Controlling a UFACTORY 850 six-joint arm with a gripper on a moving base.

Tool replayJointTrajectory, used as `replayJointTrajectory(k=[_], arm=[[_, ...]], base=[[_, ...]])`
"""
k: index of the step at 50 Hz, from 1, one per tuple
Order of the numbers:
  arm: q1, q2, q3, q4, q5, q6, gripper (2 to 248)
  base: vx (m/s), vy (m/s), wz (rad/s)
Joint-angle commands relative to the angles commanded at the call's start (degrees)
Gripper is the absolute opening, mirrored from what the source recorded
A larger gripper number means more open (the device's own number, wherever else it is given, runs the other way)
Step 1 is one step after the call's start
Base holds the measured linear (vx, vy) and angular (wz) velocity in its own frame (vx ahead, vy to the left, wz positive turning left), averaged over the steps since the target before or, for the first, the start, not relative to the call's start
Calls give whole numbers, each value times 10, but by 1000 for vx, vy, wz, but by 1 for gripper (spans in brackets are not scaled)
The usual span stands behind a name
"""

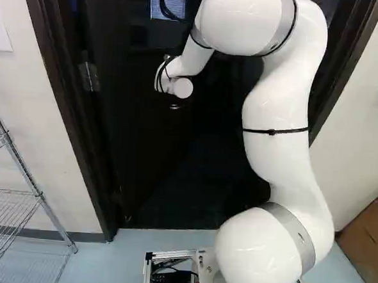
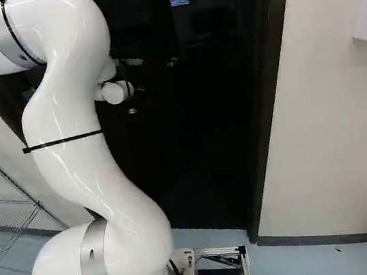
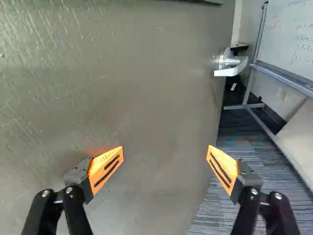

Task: Open the door and move inside

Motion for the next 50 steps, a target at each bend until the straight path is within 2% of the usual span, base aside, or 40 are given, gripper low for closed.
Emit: replayJointTrajectory(k=[27, 50], arm=[[18, -9, -12, -15, 0, 0, 247], [29, -16, -20, -49, 0, 0, 247]], base=[[0, 0, 0], [0, 0, 0]])
